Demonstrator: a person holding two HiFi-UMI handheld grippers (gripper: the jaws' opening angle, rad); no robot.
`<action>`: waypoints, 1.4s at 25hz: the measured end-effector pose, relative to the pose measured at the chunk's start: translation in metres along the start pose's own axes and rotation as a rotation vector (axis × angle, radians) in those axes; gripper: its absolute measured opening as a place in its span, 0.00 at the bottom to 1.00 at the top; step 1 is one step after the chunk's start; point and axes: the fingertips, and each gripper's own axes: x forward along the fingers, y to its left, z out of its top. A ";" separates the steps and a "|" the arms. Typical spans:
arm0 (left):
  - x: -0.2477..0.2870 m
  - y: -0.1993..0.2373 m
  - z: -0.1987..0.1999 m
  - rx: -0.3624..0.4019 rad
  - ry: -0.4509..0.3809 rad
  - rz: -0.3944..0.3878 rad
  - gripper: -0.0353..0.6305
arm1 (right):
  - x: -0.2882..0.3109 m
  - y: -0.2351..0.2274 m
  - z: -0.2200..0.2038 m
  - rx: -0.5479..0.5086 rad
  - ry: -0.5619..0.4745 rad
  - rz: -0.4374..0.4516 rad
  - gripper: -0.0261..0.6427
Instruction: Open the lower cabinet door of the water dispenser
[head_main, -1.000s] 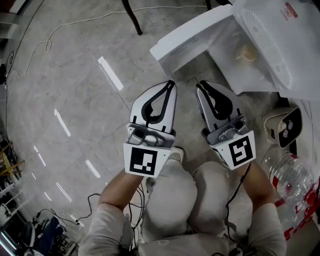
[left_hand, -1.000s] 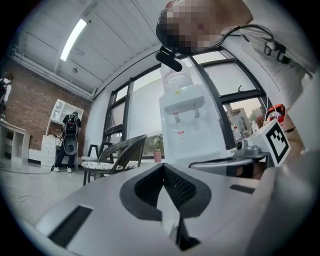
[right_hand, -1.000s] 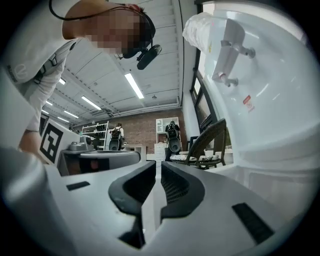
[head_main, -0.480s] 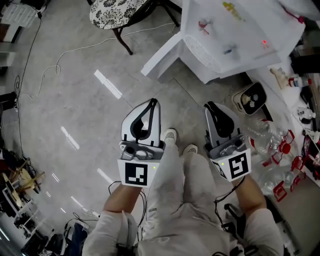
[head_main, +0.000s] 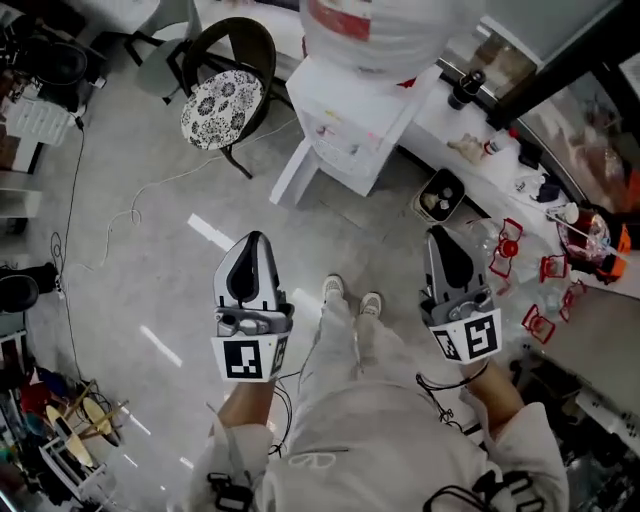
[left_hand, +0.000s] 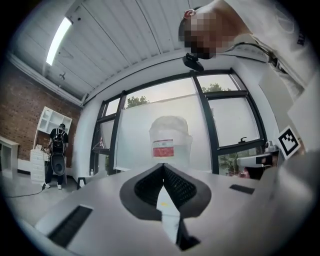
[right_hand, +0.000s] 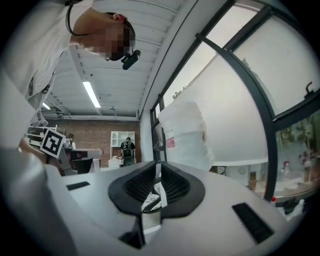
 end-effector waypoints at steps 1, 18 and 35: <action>-0.001 -0.005 0.009 0.002 0.003 -0.006 0.06 | -0.012 -0.006 0.015 -0.005 -0.008 -0.023 0.10; 0.001 -0.071 0.037 -0.030 0.018 -0.144 0.06 | -0.079 -0.010 0.062 -0.036 -0.020 -0.121 0.07; 0.001 -0.089 0.052 0.011 -0.015 -0.193 0.06 | -0.087 -0.004 0.075 -0.101 -0.044 -0.105 0.07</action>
